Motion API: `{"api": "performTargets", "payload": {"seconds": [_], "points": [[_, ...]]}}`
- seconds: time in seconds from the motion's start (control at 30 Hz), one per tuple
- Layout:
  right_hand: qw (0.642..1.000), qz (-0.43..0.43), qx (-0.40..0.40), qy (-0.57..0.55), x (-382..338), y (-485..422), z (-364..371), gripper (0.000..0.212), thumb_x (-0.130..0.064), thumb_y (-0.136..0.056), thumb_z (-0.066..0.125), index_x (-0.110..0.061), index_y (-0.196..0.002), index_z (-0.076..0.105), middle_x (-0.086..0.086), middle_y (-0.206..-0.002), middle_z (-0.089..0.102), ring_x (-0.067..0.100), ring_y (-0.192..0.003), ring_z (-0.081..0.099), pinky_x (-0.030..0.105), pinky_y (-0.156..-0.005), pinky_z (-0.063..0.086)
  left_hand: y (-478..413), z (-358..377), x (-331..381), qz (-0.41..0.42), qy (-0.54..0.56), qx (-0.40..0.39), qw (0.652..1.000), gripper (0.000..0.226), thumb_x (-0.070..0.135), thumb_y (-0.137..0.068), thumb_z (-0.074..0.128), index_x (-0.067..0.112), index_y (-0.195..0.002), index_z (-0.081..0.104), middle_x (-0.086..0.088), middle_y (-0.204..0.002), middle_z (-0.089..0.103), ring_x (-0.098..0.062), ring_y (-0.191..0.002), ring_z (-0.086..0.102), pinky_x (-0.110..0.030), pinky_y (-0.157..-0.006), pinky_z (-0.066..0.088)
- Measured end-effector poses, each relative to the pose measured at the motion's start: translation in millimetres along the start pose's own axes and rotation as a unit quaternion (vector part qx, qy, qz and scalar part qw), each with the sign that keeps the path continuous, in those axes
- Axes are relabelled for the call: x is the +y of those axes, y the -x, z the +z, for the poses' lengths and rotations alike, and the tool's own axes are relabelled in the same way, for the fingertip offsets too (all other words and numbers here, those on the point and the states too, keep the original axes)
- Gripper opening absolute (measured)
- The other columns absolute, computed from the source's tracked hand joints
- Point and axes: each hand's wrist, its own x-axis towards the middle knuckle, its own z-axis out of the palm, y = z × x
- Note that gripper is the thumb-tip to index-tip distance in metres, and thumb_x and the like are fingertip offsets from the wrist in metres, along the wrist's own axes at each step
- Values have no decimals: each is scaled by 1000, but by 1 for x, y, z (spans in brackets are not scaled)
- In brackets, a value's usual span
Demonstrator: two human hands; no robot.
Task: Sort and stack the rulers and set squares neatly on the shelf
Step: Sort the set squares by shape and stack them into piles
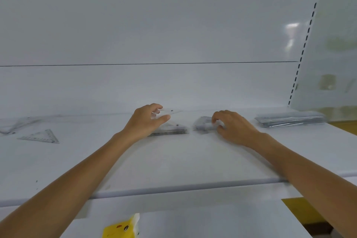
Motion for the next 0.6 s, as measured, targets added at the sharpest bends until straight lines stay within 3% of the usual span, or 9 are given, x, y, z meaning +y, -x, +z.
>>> {"api": "performTargets", "payload": {"seconds": [0.13,0.23,0.33,0.4,0.6], "points": [[1000,-10,27,4,-11,3,-5,22,-6,-85,47,-11,-103,59,0,-119,55,20,-111,48,26,-82,36,-3,6,1,5,0,-9,1000,46,43,-82,63,24,-123,54,4,-120,57,-1,-100,49,-18,-82,35],[999,-23,30,-27,-40,9,-9,20,-12,-88,47,-14,-103,60,1,-115,57,19,-111,48,27,-87,37,-8,4,2,10,2,-7,1000,47,42,-81,65,23,-123,54,4,-121,58,0,-98,50,-11,-74,35],[995,-51,-15,-85,-81,26,0,24,-27,-90,49,-19,-110,60,1,-117,58,18,-113,47,33,-96,38,-16,1,5,9,18,12,1000,43,41,-81,65,24,-119,56,3,-119,59,-2,-98,51,-16,-79,35],[994,-81,-51,-54,-100,38,11,29,-34,-92,43,-23,-116,57,-2,-120,57,19,-111,46,33,-95,38,-19,0,7,9,26,21,999,41,42,-81,65,26,-117,56,6,-117,59,-2,-99,52,-17,-79,35],[994,-87,-52,-39,-102,41,11,32,-33,-95,39,-25,-120,55,-4,-120,55,19,-106,44,30,-91,35,-18,7,1,10,47,29,998,39,43,-81,64,30,-117,56,6,-117,59,1,-97,50,-8,-71,33]]}}
